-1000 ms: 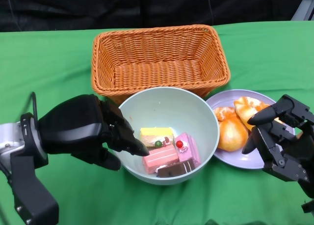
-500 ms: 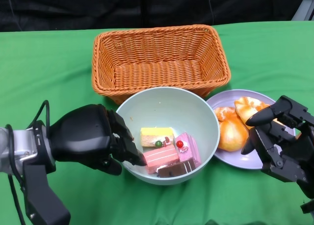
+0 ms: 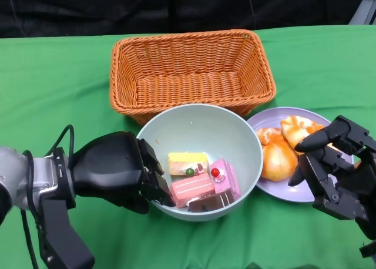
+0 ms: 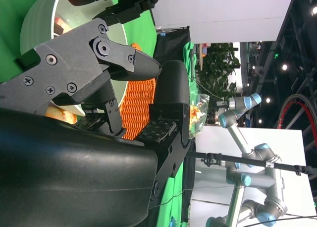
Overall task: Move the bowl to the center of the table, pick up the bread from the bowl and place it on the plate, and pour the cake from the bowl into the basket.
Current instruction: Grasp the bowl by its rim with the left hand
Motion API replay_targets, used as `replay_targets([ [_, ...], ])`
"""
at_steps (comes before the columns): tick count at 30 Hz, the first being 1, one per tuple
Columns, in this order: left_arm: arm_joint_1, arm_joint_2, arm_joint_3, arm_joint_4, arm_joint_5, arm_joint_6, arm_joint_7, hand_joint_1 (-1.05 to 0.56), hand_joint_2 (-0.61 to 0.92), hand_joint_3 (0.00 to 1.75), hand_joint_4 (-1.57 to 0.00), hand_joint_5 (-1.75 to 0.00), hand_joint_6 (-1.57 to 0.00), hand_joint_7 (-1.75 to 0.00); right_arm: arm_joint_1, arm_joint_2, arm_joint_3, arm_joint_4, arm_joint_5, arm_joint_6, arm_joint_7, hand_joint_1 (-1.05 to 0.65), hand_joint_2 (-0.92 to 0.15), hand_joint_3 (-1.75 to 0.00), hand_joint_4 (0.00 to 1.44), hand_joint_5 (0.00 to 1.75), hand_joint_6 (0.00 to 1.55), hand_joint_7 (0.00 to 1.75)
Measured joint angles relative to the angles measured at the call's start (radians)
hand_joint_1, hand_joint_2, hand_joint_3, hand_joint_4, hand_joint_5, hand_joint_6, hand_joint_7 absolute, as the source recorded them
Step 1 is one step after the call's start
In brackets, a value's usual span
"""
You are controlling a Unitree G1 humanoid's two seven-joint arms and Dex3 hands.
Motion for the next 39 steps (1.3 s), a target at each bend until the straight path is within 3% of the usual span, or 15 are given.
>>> replay_targets([
  [7,-0.003,-0.039,-0.018,0.013,-0.029,0.051,-0.001,-0.39,0.88,0.00,-1.03,0.00,-0.99,0.00,0.005,0.001,0.000,-0.007,-0.007,0.000,-0.009,-0.12,-0.60,-0.89,0.68,1.54,0.69,1.19],
  [13,-0.003,-0.055,-0.030,0.015,-0.051,0.094,-0.082,-0.41,0.87,0.00,-0.97,0.00,-0.90,0.00,0.005,0.001,0.000,-0.007,-0.006,0.000,-0.007,-0.08,-0.61,-0.90,0.67,1.54,0.69,1.20],
  [31,0.022,-0.100,-0.050,0.042,-0.089,0.160,-0.124,-0.36,0.87,0.00,-1.00,-0.01,-0.96,-0.02,0.005,0.001,-0.001,-0.006,-0.012,-0.004,0.005,-0.09,-0.64,-0.83,0.68,1.52,0.69,1.19],
  [32,0.022,-0.101,-0.052,0.045,-0.095,0.160,-0.124,-0.36,0.89,0.00,-0.99,-0.54,-1.04,-0.22,0.005,0.001,-0.001,-0.006,-0.012,-0.004,0.005,-0.08,-0.64,-0.84,0.68,1.52,0.69,1.19],
  [33,0.022,-0.102,-0.054,0.051,-0.098,0.159,-0.124,-0.35,0.90,0.00,-0.87,-1.07,-1.00,-0.54,0.005,0.001,-0.002,-0.006,-0.012,-0.004,0.006,-0.07,-0.64,-0.84,0.68,1.52,0.69,1.19],
  [35,0.021,-0.104,-0.058,0.063,-0.098,0.159,-0.124,-0.34,0.90,0.00,-0.80,-1.35,-0.93,-0.78,0.005,0.001,-0.002,-0.006,-0.012,-0.004,0.006,-0.07,-0.64,-0.85,0.68,1.52,0.69,1.19],
  [36,0.021,-0.104,-0.059,0.065,-0.099,0.158,-0.124,-0.32,0.91,0.01,-0.75,-1.53,-0.84,-1.02,0.005,0.001,-0.003,-0.006,-0.012,-0.004,0.006,-0.08,-0.63,-0.85,0.68,1.52,0.69,1.18],
  [38,0.022,-0.104,-0.058,0.071,-0.107,0.152,-0.119,-0.26,0.91,0.01,-0.69,-1.70,-0.67,-1.43,0.005,0.001,-0.004,-0.005,-0.011,-0.004,0.007,-0.08,-0.63,-0.85,0.68,1.52,0.69,1.18],
  [39,0.022,-0.104,-0.057,0.074,-0.111,0.146,-0.113,-0.25,0.91,0.00,-0.68,-1.72,-0.63,-1.51,0.005,0.001,-0.004,-0.004,-0.011,-0.004,0.007,-0.09,-0.63,-0.85,0.68,1.52,0.69,1.19],
])
